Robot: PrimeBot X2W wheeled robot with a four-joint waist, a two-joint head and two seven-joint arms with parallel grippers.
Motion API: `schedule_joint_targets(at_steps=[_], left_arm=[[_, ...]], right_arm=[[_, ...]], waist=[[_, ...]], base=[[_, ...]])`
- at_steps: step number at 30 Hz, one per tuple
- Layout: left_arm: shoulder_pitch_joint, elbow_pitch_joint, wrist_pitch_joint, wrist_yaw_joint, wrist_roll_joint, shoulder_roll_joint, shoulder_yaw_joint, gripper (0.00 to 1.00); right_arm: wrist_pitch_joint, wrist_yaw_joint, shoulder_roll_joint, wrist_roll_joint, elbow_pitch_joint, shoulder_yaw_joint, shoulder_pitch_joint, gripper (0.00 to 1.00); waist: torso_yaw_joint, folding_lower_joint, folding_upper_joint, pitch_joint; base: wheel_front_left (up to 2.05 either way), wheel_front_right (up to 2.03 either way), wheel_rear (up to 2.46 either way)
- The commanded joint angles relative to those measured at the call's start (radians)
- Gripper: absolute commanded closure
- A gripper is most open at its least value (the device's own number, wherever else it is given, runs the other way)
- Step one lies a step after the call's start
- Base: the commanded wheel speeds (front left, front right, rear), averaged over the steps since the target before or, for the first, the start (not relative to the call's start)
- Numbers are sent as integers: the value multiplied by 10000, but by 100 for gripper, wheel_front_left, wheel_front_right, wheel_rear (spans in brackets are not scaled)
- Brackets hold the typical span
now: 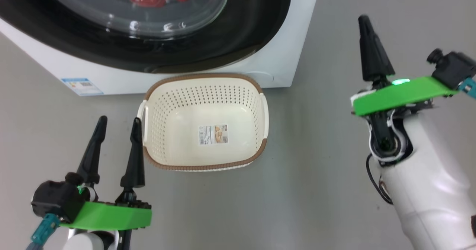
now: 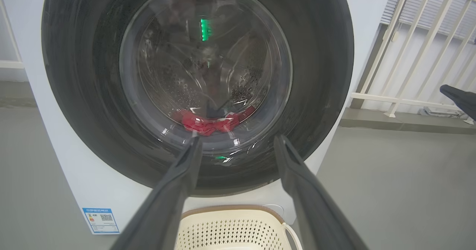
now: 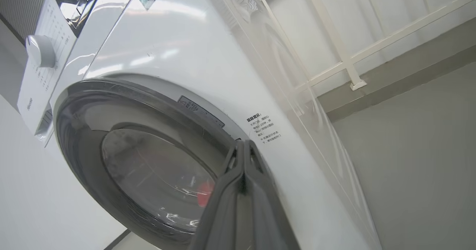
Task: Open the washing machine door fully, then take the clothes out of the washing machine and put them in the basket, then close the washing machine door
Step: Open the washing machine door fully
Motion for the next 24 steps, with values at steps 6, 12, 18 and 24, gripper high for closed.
schedule_joint_targets(at_steps=[6,12,18,24], left_arm=[[-558,-254,-90,61,-99,179,148,0],[-778,-325,-90,62,-87,179,51,0],[-995,-347,-90,60,-105,179,-77,0],[-1245,-404,-90,122,-181,179,-340,0]], right_arm=[[207,4,-288,2480,129,624,-1134,100],[1261,4,-658,4527,484,775,-2100,100],[2780,4,-773,6114,695,725,-3095,100],[4420,4,-817,7108,964,689,-4076,100]], waist=[[399,0,0,686],[537,0,0,1141],[670,0,0,1624],[812,-1,0,2046]], base=[[0,0,0],[0,0,0],[0,0,0],[0,0,0]])
